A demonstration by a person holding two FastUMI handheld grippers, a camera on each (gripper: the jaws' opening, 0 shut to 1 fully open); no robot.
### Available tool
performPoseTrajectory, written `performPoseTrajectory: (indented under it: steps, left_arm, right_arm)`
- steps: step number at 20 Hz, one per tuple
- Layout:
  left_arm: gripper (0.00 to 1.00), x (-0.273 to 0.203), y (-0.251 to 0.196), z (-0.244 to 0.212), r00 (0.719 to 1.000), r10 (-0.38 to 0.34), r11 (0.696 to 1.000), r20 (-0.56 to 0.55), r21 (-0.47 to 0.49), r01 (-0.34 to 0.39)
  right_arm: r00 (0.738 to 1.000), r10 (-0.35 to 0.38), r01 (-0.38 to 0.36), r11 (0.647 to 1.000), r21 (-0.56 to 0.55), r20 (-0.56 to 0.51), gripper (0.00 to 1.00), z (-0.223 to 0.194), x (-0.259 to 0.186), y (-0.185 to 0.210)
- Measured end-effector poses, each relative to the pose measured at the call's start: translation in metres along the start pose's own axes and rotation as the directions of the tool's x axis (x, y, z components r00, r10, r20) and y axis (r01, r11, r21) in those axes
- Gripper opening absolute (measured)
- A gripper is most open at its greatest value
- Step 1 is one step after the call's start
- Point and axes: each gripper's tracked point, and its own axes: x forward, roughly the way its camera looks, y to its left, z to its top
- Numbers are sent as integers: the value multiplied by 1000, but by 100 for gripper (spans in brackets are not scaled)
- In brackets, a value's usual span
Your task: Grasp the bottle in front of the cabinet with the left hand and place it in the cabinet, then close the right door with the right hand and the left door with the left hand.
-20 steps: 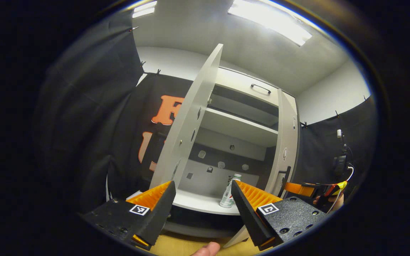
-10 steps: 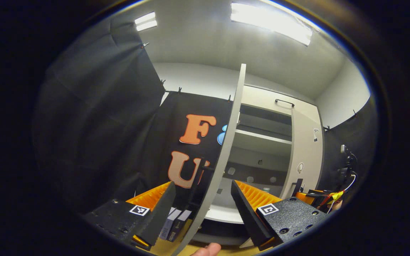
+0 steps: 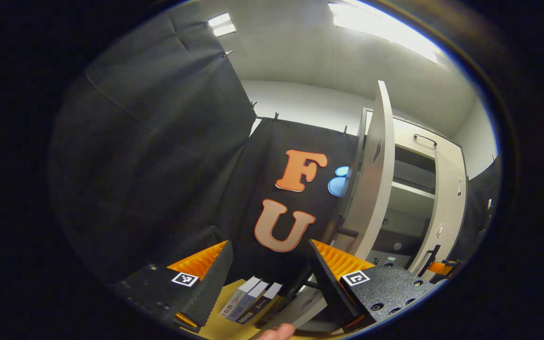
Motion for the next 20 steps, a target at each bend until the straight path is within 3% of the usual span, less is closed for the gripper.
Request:
performPoseTrajectory:
  steps: [8,14,20]
  left_arm:
    - [95,18,5,-18,1000,-19,1000,-10,-9,19]
    - [93,20,-2,-21,997,-78,996,-11,-42,77]
    - [93,16,-17,-23,991,-130,991,-23,-16,129]
  right_arm:
    - [999,-41,41,999,22,2,98,-4,-50,-26]
    - [996,-94,94,995,-17,8,98,-2,-72,-41]
    - [991,-133,133,991,-7,16,98,-2,-88,-51]
